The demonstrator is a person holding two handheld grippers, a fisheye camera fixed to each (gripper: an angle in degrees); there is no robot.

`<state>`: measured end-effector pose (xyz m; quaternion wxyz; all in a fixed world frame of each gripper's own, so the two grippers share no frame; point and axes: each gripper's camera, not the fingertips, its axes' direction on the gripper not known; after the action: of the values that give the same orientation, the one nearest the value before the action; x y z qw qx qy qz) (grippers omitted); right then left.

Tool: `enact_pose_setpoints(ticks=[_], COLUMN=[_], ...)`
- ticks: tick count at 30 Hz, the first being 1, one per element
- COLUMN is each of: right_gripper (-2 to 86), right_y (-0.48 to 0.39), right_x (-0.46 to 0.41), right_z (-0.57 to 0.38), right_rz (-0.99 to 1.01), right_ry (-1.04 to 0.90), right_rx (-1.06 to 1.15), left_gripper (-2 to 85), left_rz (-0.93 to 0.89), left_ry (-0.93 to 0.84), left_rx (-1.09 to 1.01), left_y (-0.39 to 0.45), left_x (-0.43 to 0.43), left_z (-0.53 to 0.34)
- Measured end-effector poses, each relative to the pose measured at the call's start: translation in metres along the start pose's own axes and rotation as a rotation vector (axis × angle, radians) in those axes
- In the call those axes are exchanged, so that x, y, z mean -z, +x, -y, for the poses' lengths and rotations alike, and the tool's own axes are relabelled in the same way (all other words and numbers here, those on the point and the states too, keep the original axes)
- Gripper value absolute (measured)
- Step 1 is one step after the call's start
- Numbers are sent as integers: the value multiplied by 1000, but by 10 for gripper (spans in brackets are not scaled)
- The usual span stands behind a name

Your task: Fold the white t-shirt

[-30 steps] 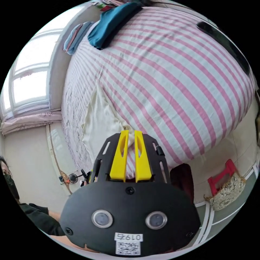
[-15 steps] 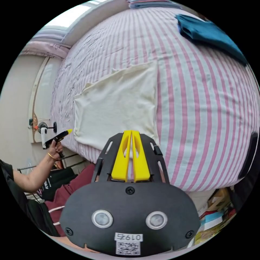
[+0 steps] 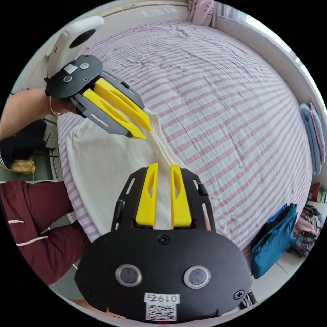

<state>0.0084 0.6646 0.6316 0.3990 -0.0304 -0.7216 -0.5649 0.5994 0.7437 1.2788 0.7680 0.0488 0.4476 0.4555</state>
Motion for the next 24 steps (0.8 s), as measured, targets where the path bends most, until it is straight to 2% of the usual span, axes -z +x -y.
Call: enact_pose_setpoints(ticks=[8,13,24], right_gripper=[38,-6,2], right_y=[14,22,29], right_x=[14,31,55], right_z=[40,60,88], right_rz=[50,77,22], right_ry=[-30,-27,-31], right_rx=[53,37,-11], left_gripper=[8,9,11], left_rz=[-12,-15,33], left_ry=[-106,-133,-116], left_rx=[-131,-128,-73], left_y=[-1,-3,-7], left_x=[-11,-10,6], left_z=[43,55,78])
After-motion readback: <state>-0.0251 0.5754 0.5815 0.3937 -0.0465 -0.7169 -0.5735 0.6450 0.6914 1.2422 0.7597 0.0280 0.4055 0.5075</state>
